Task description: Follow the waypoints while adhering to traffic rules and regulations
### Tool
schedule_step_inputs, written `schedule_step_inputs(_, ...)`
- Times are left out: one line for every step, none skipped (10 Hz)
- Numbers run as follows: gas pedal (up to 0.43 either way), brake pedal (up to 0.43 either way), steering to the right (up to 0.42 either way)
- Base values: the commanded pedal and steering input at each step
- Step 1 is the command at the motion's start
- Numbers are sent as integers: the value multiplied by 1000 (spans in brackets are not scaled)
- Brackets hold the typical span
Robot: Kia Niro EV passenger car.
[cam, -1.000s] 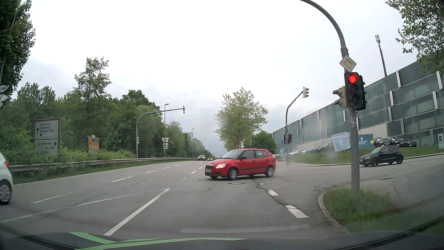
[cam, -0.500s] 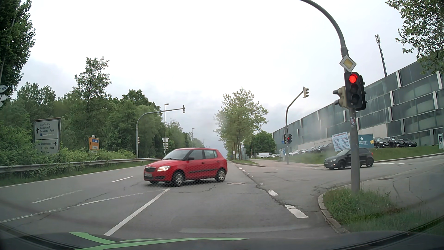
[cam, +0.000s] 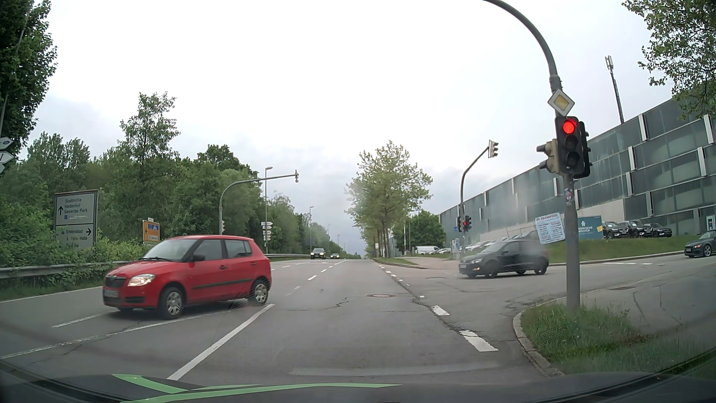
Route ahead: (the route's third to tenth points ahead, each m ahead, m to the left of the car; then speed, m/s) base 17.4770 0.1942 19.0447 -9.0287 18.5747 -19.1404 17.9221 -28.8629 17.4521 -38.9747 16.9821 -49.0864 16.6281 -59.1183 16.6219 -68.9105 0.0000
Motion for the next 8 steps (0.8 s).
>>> schedule_step_inputs(0,311,1)
schedule_step_inputs(0,305,1)
schedule_step_inputs(0,305,1)
schedule_step_inputs(0,305,1)
schedule_step_inputs(0,305,1)
schedule_step_inputs(0,305,1)
schedule_step_inputs(0,305,1)
schedule_step_inputs(0,305,1)
